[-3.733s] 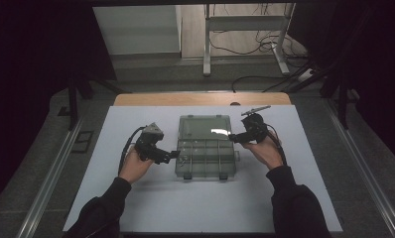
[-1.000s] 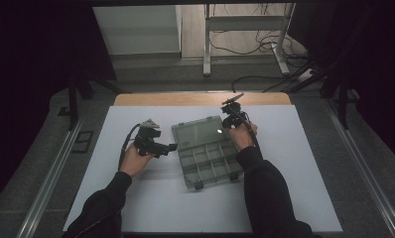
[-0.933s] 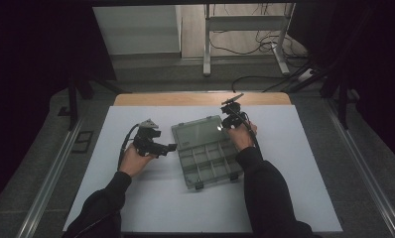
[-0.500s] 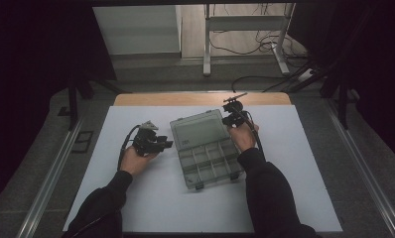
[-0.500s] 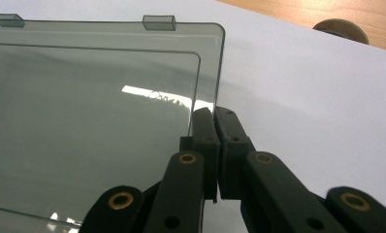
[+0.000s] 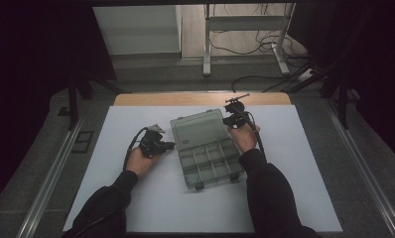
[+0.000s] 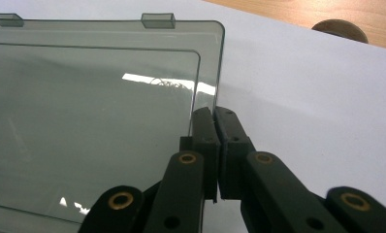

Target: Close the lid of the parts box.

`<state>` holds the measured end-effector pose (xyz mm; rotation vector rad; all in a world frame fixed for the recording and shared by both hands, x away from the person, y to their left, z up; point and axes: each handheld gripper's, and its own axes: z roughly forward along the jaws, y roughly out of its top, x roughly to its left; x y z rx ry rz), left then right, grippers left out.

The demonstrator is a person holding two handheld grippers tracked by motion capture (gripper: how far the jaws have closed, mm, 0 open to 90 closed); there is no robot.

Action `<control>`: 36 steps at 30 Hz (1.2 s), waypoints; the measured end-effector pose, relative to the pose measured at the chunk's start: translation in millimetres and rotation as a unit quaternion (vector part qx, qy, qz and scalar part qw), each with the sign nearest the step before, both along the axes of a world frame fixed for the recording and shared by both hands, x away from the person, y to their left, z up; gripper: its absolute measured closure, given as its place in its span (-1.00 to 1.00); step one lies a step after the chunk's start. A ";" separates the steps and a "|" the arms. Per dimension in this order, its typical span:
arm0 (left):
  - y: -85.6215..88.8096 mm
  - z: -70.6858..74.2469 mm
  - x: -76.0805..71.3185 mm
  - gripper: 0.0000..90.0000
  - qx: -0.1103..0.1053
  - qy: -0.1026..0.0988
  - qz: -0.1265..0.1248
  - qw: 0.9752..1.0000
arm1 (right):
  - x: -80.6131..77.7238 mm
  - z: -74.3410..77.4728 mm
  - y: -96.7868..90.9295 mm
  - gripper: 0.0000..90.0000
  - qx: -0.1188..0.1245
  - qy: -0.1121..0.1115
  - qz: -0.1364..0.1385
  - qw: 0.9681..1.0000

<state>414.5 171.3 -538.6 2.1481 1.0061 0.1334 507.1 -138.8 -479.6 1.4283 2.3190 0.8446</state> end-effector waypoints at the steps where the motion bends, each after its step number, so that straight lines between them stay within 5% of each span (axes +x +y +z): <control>1: -0.4 -0.7 1.2 1.00 -0.001 0.001 0.000 1.000 | -0.1 0.2 -0.2 0.95 0.000 -0.001 0.001 1.000; 17: -1.2 -4.4 30.0 1.00 -0.020 0.007 0.010 1.000 | -1.7 1.5 -1.5 0.95 0.007 -0.007 -0.001 1.000; 27: 12.4 9.9 48.1 1.00 -0.062 0.004 0.026 0.998 | -5.4 7.0 -2.4 0.95 0.015 -0.018 -0.002 1.000; 36: 17.2 25.9 50.8 1.00 -0.075 -0.006 0.024 0.997 | -12.0 16.3 -3.6 0.94 0.019 -0.031 0.007 0.999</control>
